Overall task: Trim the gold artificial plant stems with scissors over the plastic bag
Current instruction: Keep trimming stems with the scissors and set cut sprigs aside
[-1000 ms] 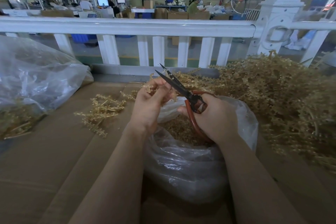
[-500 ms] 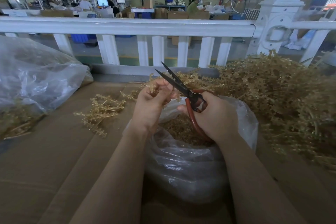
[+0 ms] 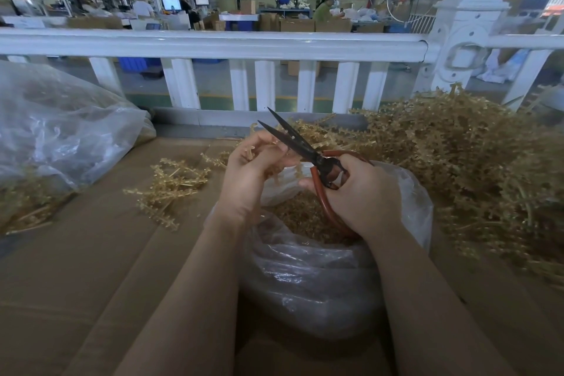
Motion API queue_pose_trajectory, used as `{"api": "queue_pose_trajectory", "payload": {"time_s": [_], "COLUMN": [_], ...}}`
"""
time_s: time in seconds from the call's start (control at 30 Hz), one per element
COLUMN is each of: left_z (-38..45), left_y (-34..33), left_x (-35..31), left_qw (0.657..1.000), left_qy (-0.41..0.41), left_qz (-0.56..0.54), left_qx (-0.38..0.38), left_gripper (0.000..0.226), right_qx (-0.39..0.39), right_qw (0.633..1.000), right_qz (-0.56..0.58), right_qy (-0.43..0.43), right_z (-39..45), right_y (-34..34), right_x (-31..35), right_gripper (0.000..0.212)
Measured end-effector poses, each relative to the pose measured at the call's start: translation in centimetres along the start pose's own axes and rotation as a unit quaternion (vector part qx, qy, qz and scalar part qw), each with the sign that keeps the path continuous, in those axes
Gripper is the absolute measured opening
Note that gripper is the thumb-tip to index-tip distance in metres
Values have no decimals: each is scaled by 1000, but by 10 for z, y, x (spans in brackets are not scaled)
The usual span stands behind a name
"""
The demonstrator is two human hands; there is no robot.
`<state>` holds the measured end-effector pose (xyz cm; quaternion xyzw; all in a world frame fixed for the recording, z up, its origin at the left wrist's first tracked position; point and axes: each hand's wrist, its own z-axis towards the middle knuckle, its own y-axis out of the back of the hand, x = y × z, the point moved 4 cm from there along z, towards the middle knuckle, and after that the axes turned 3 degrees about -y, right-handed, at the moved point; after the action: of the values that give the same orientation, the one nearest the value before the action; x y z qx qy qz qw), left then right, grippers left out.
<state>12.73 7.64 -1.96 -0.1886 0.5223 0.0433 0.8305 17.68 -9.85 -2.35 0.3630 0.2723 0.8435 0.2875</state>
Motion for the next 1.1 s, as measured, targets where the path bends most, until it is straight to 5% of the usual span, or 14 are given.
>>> {"api": "queue_pose_trajectory", "payload": {"time_s": [0.83, 1.1], "left_z": [-3, -3], "left_y": [-7, -8], "left_x": [-8, -4], "left_qw": [996, 994], "left_qy": [-75, -72], "left_qz": [36, 79], "left_qx": [12, 20], "left_gripper": [22, 11], "right_qx": [8, -2], "right_qw": [999, 999], "right_qz": [39, 44], "right_qy": [6, 9], "right_z": [-1, -1], "right_y": [-3, 0], "right_x": [-2, -1], "right_gripper": [50, 47]}}
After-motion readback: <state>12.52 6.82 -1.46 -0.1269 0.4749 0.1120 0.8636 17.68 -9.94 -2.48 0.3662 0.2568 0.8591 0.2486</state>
